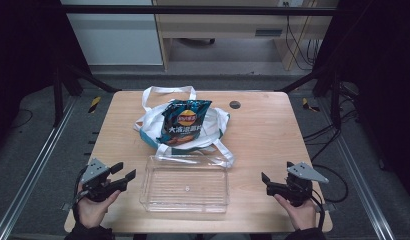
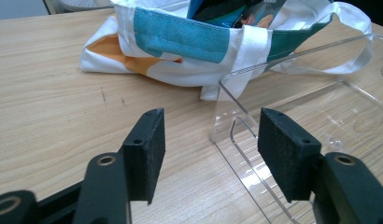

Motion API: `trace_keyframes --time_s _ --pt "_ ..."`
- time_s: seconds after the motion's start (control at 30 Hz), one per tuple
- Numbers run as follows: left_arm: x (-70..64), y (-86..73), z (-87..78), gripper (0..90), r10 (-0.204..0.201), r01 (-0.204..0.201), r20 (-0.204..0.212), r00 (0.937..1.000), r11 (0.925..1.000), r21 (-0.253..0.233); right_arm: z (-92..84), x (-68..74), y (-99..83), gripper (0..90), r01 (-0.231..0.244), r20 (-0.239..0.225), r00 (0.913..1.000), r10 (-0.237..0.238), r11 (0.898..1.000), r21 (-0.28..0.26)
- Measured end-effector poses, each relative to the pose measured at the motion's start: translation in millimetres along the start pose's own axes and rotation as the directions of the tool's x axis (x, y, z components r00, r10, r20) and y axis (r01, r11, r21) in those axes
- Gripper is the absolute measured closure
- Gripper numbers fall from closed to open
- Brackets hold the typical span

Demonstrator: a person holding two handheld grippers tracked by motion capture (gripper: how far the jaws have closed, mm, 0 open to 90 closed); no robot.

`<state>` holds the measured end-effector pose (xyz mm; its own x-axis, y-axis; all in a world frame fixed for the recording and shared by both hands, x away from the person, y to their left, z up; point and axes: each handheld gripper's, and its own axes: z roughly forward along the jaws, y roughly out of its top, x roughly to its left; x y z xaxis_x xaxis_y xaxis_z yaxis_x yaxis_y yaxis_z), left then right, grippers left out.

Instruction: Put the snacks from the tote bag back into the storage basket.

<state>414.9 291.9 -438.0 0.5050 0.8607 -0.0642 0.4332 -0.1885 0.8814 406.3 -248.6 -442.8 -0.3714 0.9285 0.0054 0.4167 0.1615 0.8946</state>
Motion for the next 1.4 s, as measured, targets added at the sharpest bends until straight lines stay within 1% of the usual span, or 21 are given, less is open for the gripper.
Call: trace_keyframes --time_s 0.07,0.13,0.27,0.3,0.37,0.43,0.53,0.73,0.87,1.03,1.17,1.4 --pt "0.1 0.3 0.1 38.2 -0.005 0.005 -0.008 1.0000 1.0000 0.002 -0.3 -0.6 0.0 5.3 0.000 0.002 1.0000 0.000 1.000 0.000" --pt "-0.4 0.7 -0.6 34.9 0.000 0.000 -0.019 0.9998 1.0000 -0.004 -0.7 -0.1 0.0 5.3 -0.001 0.002 1.0000 0.001 1.000 -0.002" --pt "-1.7 1.7 -1.2 31.4 0.005 -0.005 -0.025 0.9997 0.9999 -0.014 -0.8 0.7 0.1 5.3 0.000 0.000 1.0000 0.000 1.000 -0.001" --pt "-2.0 2.1 -1.3 30.8 0.012 -0.012 -0.028 0.9996 0.9998 -0.014 -0.5 0.6 0.1 5.3 0.000 0.000 1.0000 0.000 1.000 0.000" --pt "-2.8 3.0 -0.9 29.7 0.011 -0.012 -0.028 0.9996 0.9999 -0.013 -0.1 0.3 0.1 5.3 0.003 0.000 1.0000 -0.003 1.000 -0.001" --pt "-2.9 4.1 -0.8 28.6 0.010 -0.010 -0.023 0.9997 0.9999 -0.011 0.0 -0.1 0.1 5.3 0.001 -0.001 1.0000 -0.001 1.000 -0.001" --pt "-2.3 6.1 -0.8 27.0 -0.012 0.012 -0.004 0.9999 0.9997 -0.020 0.0 -0.1 -0.1 5.3 0.001 -0.001 1.0000 -0.001 1.000 -0.001" --pt "-2.5 15.1 -1.3 25.9 -0.016 0.016 0.003 0.9999 0.9991 -0.039 1.4 -0.1 0.1 5.3 0.004 -0.001 1.0000 -0.004 1.000 0.004" --pt "-4.7 21.4 -1.4 26.0 -0.007 0.007 0.011 0.9999 0.9986 -0.052 1.6 0.5 0.1 5.3 0.015 0.008 0.9999 -0.015 1.000 0.005" --pt "-8.2 29.4 -1.6 26.3 0.001 0.001 0.026 0.9997 0.9977 -0.068 2.4 0.9 0.3 5.3 0.010 0.007 0.9999 -0.010 1.000 0.010" --pt "-9.5 34.8 -0.5 26.8 -0.008 0.011 0.041 0.9991 0.9968 -0.079 2.0 0.4 0.2 5.3 0.011 0.008 0.9999 -0.011 1.000 0.007" --pt "-13.8 44.0 3.0 26.8 0.012 -0.008 0.042 0.9990 0.9960 -0.088 1.0 0.3 0.8 5.2 0.006 0.005 1.0000 -0.006 1.000 -0.001"
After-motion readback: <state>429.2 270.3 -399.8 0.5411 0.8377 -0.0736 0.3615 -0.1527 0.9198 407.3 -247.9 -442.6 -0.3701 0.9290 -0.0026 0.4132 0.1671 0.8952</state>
